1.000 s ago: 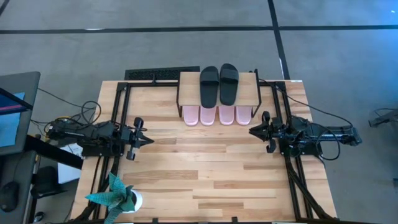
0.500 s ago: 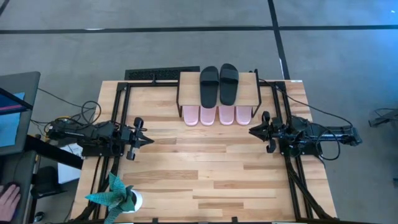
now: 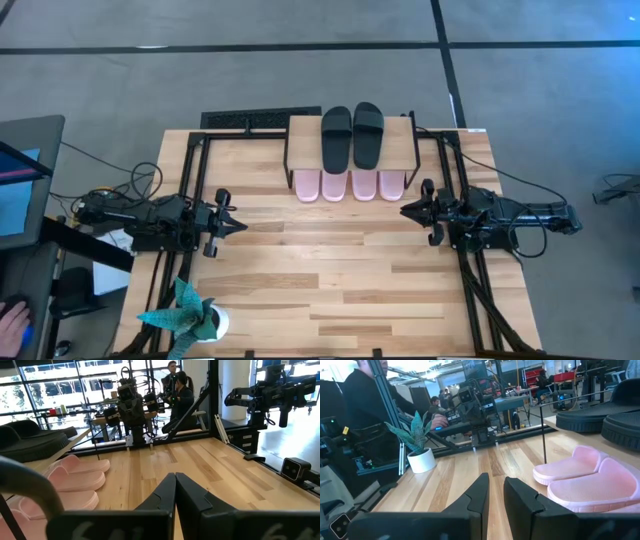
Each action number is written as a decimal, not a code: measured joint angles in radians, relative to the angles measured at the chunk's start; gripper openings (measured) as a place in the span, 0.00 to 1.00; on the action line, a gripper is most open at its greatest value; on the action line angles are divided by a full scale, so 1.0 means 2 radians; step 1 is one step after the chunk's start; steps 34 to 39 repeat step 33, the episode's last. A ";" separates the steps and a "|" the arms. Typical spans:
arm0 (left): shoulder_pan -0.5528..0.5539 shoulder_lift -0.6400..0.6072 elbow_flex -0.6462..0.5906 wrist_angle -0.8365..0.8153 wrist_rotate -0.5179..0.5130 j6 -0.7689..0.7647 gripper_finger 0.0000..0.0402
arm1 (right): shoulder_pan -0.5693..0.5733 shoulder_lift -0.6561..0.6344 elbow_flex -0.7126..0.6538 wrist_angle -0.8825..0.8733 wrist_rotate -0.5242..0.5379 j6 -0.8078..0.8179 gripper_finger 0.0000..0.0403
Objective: Pick and place slides into the shelf
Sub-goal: Return to Home Position
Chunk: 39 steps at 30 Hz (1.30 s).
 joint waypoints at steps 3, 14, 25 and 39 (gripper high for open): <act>0.000 0.000 0.000 0.000 0.000 -0.006 0.00 | 0.000 0.000 0.000 0.000 0.000 0.000 0.12; 0.000 0.000 0.000 0.000 0.000 -0.001 0.00 | 0.000 0.000 0.000 0.000 0.000 0.000 0.12; 0.000 0.000 0.000 0.000 0.000 -0.005 0.00 | 0.000 0.000 0.000 0.000 0.000 0.000 0.12; 0.000 0.000 0.000 0.000 0.000 -0.005 0.00 | 0.000 0.000 0.000 0.000 0.000 0.000 0.12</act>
